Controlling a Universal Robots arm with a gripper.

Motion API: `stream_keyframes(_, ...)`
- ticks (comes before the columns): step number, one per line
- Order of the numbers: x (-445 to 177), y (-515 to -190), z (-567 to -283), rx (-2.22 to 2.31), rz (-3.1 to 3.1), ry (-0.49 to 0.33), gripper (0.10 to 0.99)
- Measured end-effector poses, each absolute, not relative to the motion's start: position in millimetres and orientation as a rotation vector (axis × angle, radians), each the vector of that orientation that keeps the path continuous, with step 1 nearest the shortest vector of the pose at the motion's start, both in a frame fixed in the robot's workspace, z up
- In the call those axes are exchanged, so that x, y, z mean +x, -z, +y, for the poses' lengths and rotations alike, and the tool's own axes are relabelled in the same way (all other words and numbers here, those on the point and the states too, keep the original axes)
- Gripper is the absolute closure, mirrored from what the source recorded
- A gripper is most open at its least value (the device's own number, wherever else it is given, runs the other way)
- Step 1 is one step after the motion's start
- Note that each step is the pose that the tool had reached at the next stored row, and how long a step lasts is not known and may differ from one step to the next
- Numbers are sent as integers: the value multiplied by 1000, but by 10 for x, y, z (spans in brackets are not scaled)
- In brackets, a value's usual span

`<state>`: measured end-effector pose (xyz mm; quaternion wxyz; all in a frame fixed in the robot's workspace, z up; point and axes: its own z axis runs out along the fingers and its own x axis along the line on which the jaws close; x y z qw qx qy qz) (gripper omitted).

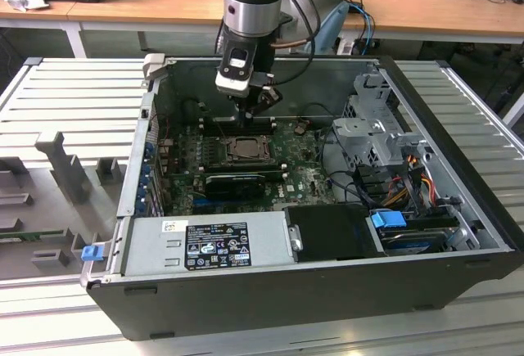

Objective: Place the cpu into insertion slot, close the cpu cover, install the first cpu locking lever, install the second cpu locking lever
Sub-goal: 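Install the first cpu locking lever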

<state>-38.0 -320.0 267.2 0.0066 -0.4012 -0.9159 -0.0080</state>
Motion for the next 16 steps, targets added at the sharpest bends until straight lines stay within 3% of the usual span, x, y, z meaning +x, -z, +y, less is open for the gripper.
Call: stream_keyframes(16, -380, -2670, -3200, -765, -3031, 21, 980)
